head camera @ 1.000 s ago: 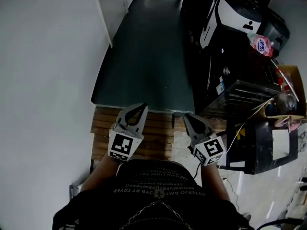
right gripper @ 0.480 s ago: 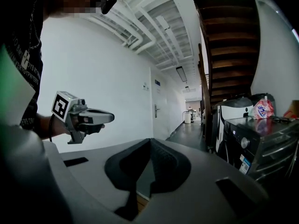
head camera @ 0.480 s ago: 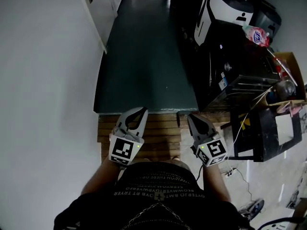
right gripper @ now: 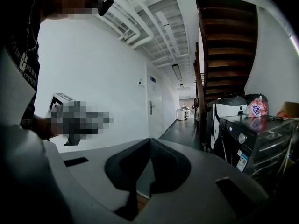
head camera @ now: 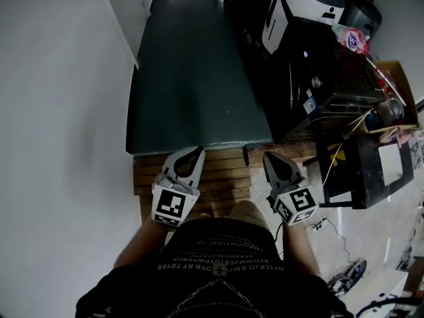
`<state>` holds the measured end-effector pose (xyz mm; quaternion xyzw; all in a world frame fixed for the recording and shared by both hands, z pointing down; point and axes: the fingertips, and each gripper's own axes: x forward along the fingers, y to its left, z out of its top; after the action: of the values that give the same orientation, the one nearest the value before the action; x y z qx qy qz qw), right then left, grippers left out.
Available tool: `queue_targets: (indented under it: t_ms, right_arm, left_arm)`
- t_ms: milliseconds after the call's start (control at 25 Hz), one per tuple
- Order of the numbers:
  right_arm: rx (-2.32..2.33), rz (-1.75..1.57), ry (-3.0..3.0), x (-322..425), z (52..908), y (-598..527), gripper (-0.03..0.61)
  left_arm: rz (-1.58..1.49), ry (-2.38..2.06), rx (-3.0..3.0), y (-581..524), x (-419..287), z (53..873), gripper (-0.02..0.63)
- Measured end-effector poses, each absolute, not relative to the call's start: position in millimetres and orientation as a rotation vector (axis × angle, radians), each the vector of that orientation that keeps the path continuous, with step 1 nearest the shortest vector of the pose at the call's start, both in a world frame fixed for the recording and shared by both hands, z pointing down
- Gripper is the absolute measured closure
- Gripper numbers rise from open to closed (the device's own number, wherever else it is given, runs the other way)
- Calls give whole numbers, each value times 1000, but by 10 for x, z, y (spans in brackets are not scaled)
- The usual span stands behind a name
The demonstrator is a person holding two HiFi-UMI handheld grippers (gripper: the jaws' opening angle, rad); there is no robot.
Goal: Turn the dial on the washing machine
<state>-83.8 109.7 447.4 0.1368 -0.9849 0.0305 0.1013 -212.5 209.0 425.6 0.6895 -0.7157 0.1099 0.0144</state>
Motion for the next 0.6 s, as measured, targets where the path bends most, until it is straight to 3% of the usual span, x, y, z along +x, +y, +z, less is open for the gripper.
queue_targets:
  t_ms: [600]
  right_arm:
    - [522, 105, -2857, -884, 4540, 600, 581]
  left_arm:
    - [305, -2127, 2211, 1437, -2309, 4362, 609]
